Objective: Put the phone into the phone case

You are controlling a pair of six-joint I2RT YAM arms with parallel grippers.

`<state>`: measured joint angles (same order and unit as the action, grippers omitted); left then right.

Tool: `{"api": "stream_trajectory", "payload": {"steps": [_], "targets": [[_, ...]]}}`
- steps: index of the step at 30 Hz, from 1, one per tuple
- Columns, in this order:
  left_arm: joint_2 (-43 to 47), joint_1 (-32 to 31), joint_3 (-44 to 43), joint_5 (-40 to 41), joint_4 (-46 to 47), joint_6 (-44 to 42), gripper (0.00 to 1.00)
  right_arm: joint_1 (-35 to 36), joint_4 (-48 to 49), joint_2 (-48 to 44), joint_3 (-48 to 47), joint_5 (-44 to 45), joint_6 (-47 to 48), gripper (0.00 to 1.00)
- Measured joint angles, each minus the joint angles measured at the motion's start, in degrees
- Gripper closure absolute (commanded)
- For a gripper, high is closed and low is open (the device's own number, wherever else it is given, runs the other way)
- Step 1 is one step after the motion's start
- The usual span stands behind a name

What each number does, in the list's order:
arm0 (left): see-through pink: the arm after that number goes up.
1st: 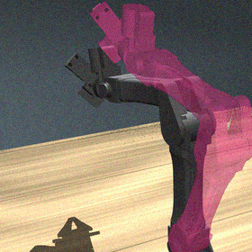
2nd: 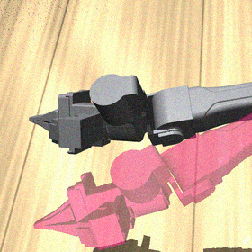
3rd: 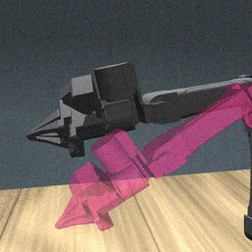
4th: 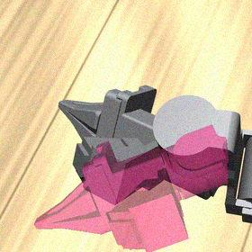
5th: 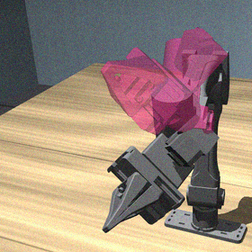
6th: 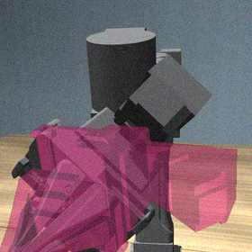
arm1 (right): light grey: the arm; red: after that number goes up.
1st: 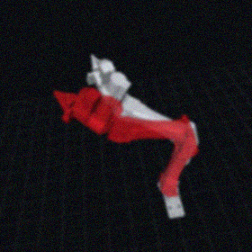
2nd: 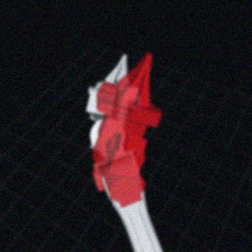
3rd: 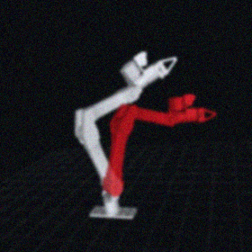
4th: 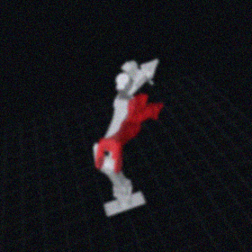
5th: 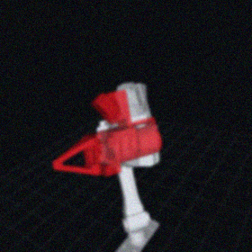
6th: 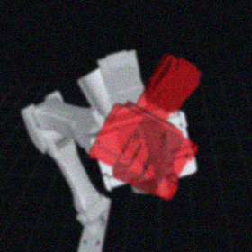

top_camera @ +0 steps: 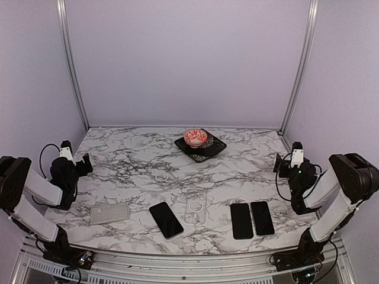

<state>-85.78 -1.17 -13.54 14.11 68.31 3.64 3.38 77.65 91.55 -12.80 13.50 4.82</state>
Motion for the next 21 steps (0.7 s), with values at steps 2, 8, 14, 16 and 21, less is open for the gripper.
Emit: {"api": "stream_trajectory", "payload": {"steps": [2,8,14,16,21], "targets": [[2.95,-0.17,0.74,2.56,-0.68,0.46,0.01,-0.07,-0.07,0.00,-0.02,-0.37,-0.02,0.01],[17.66,-8.11,1.31,11.54,-2.78,0.24,0.01,0.44,-5.92,-3.58,-1.07,-0.68,0.33,0.01],[20.81,-19.41,-15.34,13.20,-16.74,1.14,0.01,1.66,-32.54,-15.74,-17.88,-6.03,-5.68,0.19],[19.80,-24.90,-20.55,11.91,-21.00,0.07,0.01,3.45,-39.82,-16.65,-24.17,-9.77,-8.00,0.22],[17.53,-39.06,-26.25,6.69,-33.44,-2.51,0.02,16.92,-60.39,-14.36,-35.98,-11.39,-13.29,0.36]]}}
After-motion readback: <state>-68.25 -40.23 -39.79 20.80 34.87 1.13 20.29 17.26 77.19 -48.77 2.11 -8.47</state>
